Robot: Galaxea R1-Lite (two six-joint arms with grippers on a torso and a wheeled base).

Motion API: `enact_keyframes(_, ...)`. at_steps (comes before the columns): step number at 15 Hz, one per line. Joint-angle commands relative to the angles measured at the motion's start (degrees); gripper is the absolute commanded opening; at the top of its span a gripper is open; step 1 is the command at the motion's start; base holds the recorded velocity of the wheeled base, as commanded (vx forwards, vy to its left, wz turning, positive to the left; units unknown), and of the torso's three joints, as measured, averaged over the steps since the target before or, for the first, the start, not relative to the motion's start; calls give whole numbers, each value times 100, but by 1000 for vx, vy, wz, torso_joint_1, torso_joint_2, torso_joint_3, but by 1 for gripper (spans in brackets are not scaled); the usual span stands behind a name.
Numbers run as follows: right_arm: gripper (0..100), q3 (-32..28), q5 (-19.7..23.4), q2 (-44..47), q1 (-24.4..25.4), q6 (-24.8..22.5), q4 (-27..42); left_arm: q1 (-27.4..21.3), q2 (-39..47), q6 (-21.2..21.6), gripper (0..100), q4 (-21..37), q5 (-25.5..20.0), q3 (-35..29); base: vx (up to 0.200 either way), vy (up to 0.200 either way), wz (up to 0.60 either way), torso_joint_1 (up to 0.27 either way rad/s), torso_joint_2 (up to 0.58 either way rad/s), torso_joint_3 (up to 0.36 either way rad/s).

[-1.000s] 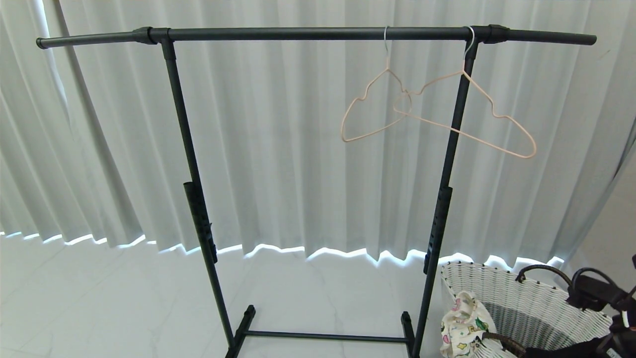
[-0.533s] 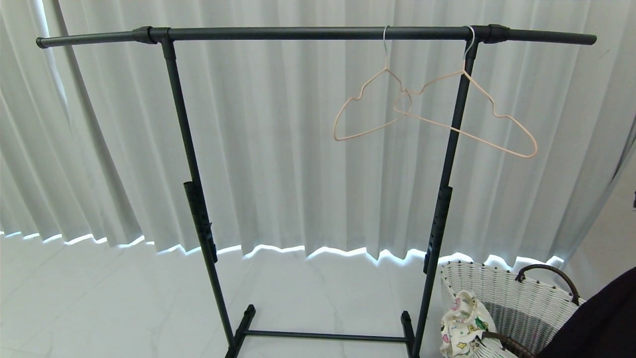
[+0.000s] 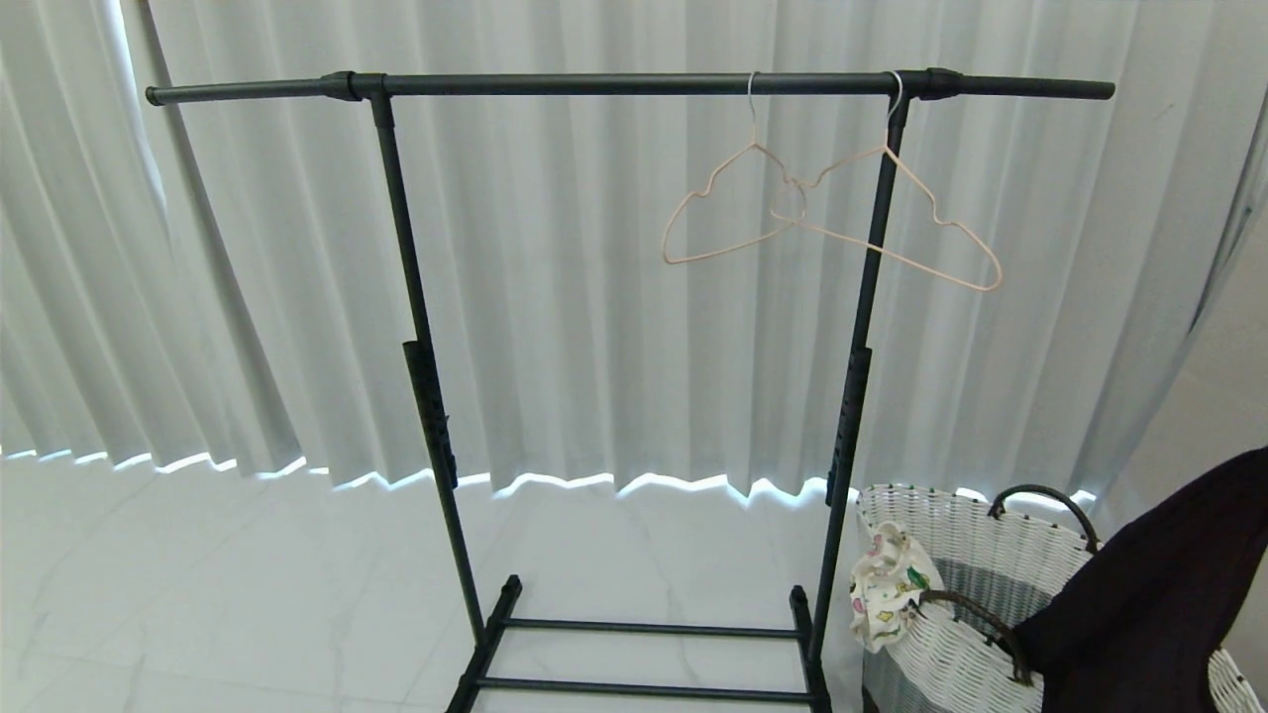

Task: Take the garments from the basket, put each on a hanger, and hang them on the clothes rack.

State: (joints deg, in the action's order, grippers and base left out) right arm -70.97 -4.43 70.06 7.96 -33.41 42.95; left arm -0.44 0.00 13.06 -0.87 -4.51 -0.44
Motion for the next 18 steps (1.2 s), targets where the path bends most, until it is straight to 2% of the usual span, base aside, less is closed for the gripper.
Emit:
enact_keyframes(1, 0, -101, 12, 245, 452, 204, -6, 0, 0, -14, 100, -10, 12, 0, 0, 0, 0, 0, 0, 0)
enact_keyframes(5, 0, -127, 3, 465, 1885, 1329, -14, 0, 0, 145, 100, -1, -94, 0, 0, 0, 0, 0, 0, 0)
enact_keyframes(6, 0, -171, -15, 597, 2377, 1795, -23, 0, 0, 153, 100, -10, -103, 0, 0, 0, 0, 0, 0, 0)
enact_keyframes(8, 0, -356, -6, 913, 2843, 2146, -23, 0, 0, 232, 100, -1, -191, 0, 0, 0, 0, 0, 0, 0)
enact_keyframes(10, 0, -549, -6, 1238, 3124, 2234, -23, 0, 0, 162, 100, -28, -234, -9, 0, 0, 0, 0, 0, 0)
enact_keyframes(11, 0, -584, -15, 1335, 3229, 2287, -14, 0, 0, -84, 100, -36, -437, -185, 0, 0, 0, 0, 0, 0)
enact_keyframes(12, 0, -584, -15, 1405, 3344, 2331, -14, -18, 114, -453, 100, -10, -832, -633, 0, 0, 0, 0, 0, 0)
enact_keyframes(14, 0, -646, -6, 1537, 3502, 2489, -23, -26, 958, -655, 100, -19, -1184, -1468, 0, 0, 0, 0, 0, 0)
enact_keyframes(15, 0, -778, 12, 1651, 3607, 2682, -32, -62, 1846, -655, 100, -19, -1298, -2004, 0, 0, 0, 0, 0, 0)
enact_keyframes(16, 0, -883, 29, 1713, 3660, 2788, -32, -79, 2391, -699, 100, -28, -1456, -2268, 0, 0, 0, 0, 0, 0)
enact_keyframes(17, 0, -1041, 47, 1818, 3713, 2955, -32, -264, 3428, -805, 100, -28, -1975, -2777, 0, 0, 0, 0, 0, 0)
enact_keyframes(18, 0, -1120, 47, 1853, 3739, 2999, -41, -501, 4043, -805, 100, -36, -2203, -3111, 0, 0, 0, 0, 0, 0)
